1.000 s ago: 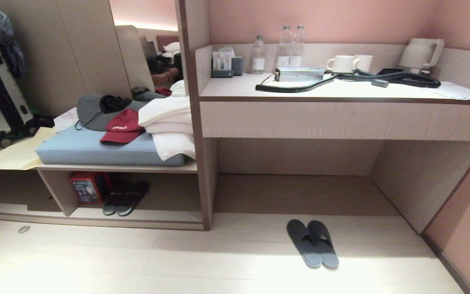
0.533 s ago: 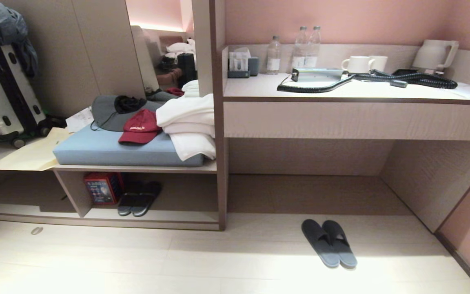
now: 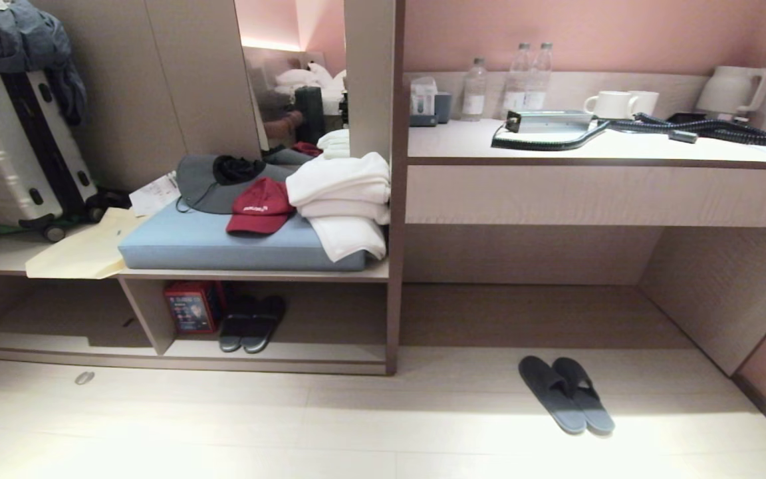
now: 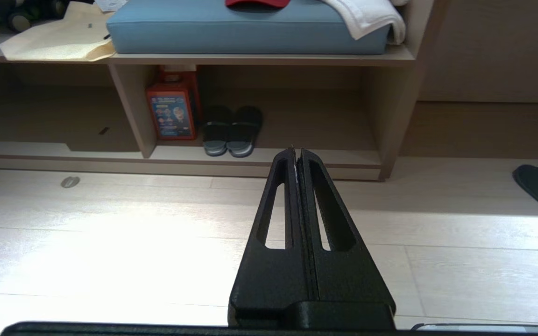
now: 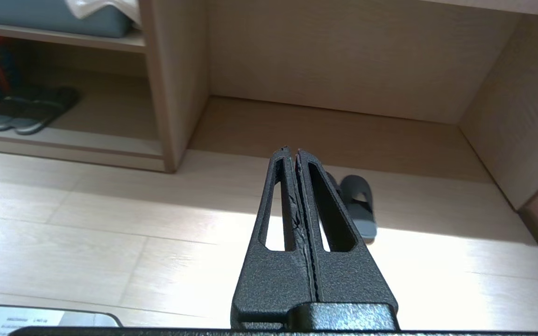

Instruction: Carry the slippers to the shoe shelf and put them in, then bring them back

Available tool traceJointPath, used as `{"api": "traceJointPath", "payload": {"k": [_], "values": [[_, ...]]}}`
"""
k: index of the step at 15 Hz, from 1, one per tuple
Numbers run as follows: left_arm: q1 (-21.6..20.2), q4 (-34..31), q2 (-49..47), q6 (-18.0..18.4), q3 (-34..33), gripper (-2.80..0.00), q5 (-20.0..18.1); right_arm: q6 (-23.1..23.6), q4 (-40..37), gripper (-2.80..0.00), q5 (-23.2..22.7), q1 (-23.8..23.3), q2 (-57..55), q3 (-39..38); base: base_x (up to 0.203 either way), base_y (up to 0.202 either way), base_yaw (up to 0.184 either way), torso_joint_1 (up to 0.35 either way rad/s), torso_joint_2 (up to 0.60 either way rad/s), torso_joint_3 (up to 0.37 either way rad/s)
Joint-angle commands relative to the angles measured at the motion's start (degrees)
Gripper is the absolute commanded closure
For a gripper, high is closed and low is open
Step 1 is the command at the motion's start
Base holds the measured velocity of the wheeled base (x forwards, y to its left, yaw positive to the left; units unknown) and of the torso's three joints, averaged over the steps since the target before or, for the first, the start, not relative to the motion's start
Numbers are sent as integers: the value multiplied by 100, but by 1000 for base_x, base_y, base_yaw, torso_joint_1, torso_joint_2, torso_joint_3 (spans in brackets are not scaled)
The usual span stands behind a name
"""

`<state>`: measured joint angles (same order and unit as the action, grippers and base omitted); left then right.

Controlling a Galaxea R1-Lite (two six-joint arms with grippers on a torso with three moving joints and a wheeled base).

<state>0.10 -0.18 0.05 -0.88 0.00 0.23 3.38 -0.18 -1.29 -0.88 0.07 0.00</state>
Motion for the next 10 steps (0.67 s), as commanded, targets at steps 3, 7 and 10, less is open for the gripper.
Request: {"api": "traceJointPath", "payload": {"k": [3, 7, 10], "values": [[-9, 1, -5, 34, 0, 0, -6, 5, 0, 0, -1, 0, 1, -9, 0, 184, -3, 2, 4, 0], [-1, 1, -5, 0, 0, 0, -6, 5, -4, 0, -3, 0, 1, -9, 0, 21, 1, 1, 1, 1], [-1, 1, -5, 0, 0, 0, 3, 5, -8, 0, -3, 0, 1, -9, -56, -1, -3, 4, 0, 3]]}}
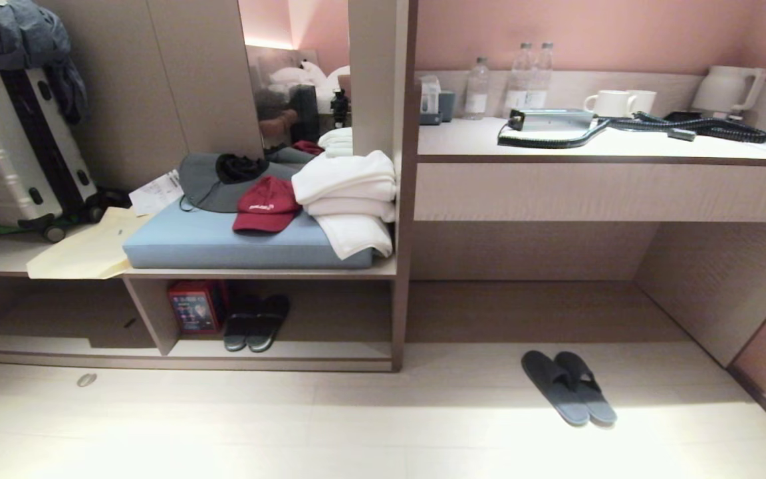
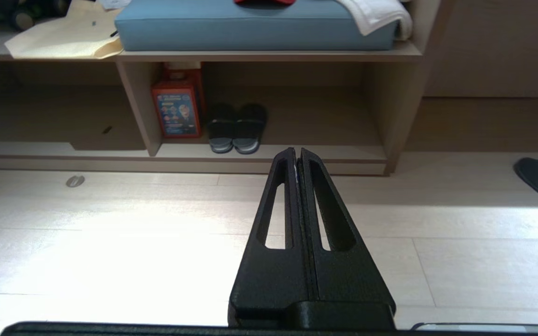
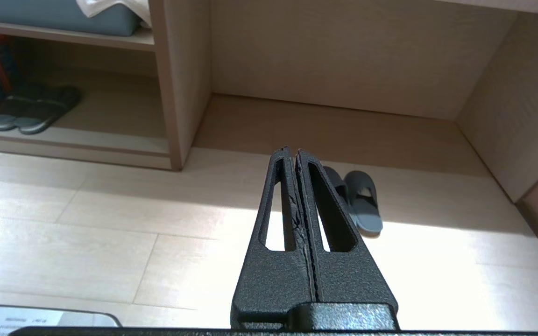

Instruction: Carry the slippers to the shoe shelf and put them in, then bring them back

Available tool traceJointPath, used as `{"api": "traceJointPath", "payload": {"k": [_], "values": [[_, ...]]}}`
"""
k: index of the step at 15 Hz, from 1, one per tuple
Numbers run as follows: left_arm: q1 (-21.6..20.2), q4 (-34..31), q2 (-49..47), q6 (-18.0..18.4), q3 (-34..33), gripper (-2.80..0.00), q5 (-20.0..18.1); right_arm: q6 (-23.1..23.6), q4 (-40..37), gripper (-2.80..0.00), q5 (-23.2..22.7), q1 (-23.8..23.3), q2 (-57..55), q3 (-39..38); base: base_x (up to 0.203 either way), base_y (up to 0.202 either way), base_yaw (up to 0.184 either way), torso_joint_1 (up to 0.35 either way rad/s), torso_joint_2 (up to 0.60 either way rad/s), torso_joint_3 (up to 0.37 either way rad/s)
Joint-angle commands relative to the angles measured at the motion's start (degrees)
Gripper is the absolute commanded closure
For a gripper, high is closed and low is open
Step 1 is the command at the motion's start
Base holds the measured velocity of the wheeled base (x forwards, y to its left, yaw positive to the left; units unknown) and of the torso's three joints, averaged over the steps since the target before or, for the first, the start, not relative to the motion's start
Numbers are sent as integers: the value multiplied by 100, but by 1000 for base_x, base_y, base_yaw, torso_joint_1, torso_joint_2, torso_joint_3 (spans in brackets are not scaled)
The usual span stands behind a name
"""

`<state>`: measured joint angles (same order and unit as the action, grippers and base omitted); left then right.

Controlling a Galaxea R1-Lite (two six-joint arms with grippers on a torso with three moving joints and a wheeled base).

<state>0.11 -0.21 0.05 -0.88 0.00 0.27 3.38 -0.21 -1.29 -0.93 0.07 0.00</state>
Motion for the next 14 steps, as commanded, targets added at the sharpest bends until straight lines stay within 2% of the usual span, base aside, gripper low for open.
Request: {"api": "traceJointPath", "payload": {"k": [1, 14], "values": [[-2, 3, -5, -9, 0, 0, -9, 5, 3, 0, -3, 5, 1, -9, -185, 0, 0, 7, 2, 2], [-2, 3, -5, -9, 0, 0, 0, 5, 2, 0, -3, 5, 1, -9, -195, 0, 1, 2, 3, 3]]}}
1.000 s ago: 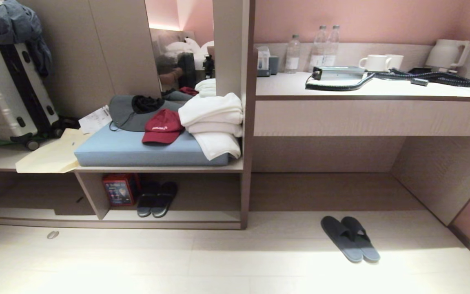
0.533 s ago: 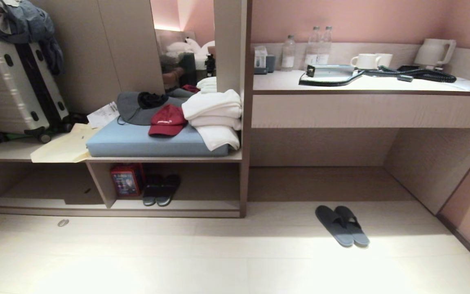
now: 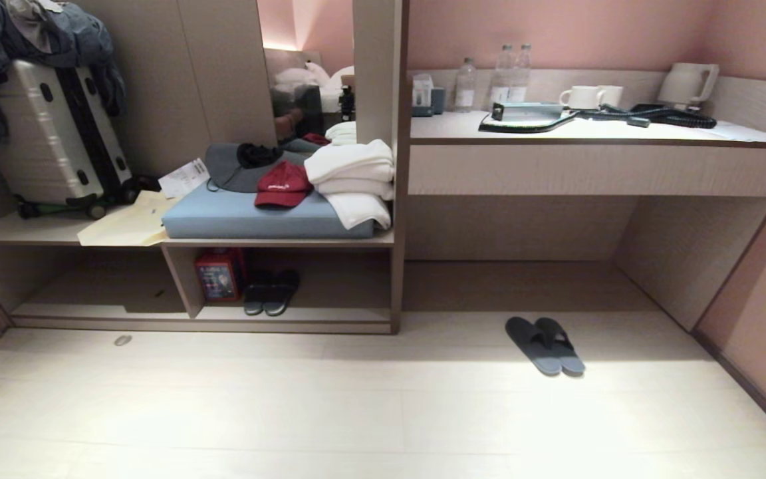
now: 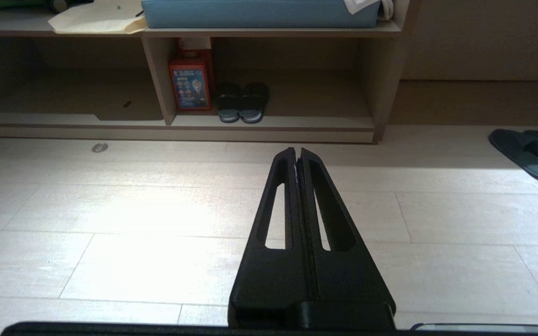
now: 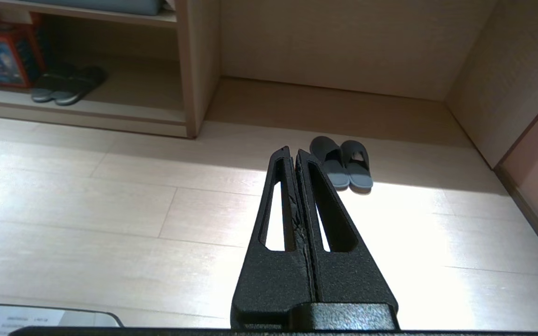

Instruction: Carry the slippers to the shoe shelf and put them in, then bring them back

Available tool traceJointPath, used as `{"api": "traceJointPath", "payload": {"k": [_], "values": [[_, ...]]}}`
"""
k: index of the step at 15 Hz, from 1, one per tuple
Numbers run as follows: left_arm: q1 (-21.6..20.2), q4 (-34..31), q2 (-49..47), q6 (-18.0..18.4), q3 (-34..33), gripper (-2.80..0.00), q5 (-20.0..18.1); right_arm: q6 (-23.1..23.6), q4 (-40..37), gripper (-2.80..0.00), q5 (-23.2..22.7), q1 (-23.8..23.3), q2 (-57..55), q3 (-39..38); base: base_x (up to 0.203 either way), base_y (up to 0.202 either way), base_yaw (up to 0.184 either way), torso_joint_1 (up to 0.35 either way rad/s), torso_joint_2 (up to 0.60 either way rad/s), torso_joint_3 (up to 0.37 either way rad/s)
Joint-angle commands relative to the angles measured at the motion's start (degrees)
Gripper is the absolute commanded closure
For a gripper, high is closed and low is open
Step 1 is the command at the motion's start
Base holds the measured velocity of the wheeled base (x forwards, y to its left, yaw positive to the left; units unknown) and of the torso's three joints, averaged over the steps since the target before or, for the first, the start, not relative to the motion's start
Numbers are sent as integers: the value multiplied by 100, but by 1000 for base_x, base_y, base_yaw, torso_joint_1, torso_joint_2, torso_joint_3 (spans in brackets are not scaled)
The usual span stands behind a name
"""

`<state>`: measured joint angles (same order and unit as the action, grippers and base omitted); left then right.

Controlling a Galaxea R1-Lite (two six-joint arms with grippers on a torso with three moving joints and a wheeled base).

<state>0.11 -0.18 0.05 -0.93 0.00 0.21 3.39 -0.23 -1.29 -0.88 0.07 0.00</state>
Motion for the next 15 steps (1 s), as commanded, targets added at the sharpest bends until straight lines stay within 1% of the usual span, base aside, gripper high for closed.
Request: {"api": "traceJointPath", "payload": {"k": [1, 15], "values": [[-2, 1, -5, -4, 0, 0, 6, 4, 6, 0, 2, 0, 1, -9, -199, 0, -1, 2, 5, 1], [-2, 1, -5, -13, 0, 0, 6, 4, 6, 0, -3, 0, 1, -9, -195, 0, 2, 3, 3, 2]]}}
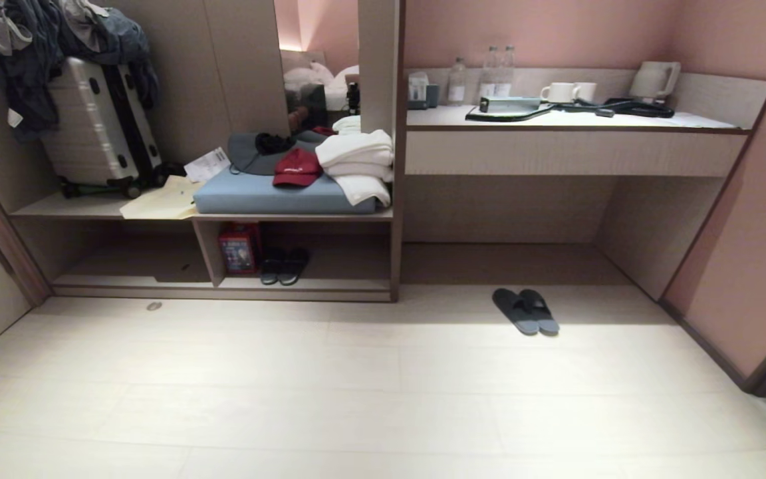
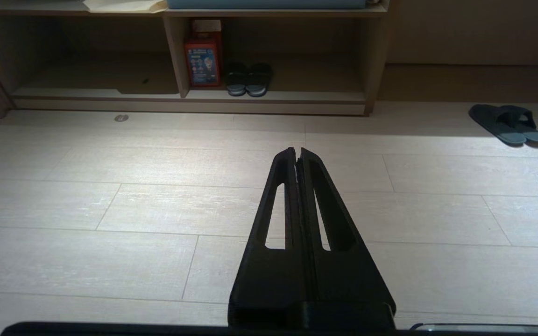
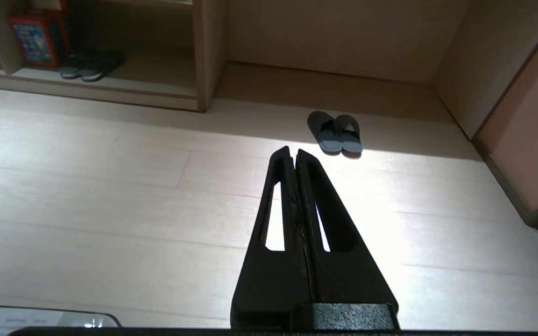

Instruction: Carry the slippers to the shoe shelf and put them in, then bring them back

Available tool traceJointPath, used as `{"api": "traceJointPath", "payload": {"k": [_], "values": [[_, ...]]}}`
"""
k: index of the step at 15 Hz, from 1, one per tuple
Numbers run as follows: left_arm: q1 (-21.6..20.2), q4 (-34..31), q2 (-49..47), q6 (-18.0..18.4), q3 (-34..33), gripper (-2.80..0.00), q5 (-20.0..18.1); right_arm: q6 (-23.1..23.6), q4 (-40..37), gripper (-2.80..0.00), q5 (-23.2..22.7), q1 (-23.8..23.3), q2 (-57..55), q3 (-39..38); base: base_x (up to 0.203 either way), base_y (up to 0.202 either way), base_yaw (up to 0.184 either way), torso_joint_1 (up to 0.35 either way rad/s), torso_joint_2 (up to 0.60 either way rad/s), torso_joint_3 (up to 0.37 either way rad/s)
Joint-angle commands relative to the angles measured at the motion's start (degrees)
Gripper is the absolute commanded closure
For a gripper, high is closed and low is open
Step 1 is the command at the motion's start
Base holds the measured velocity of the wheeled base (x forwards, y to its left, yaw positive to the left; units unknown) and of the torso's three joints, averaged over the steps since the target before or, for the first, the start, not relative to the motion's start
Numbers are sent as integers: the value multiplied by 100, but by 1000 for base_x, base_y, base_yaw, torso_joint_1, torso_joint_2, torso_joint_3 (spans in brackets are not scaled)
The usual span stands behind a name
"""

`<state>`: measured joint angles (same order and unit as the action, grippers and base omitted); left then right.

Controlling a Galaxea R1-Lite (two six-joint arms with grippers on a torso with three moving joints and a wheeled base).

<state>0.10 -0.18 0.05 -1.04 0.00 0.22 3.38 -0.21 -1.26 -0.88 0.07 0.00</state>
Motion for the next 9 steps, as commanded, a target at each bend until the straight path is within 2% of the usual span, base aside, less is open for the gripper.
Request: {"api": "traceJointPath", "payload": {"k": [1, 9], "values": [[-1, 0, -5, -2, 0, 0, 4, 5, -5, 0, 3, 0, 1, -9, -196, 0, -2, 2, 2, 3], [-1, 0, -5, -2, 0, 0, 4, 5, -5, 0, 2, 0, 1, -9, -195, 0, 1, 3, 3, 4]]}}
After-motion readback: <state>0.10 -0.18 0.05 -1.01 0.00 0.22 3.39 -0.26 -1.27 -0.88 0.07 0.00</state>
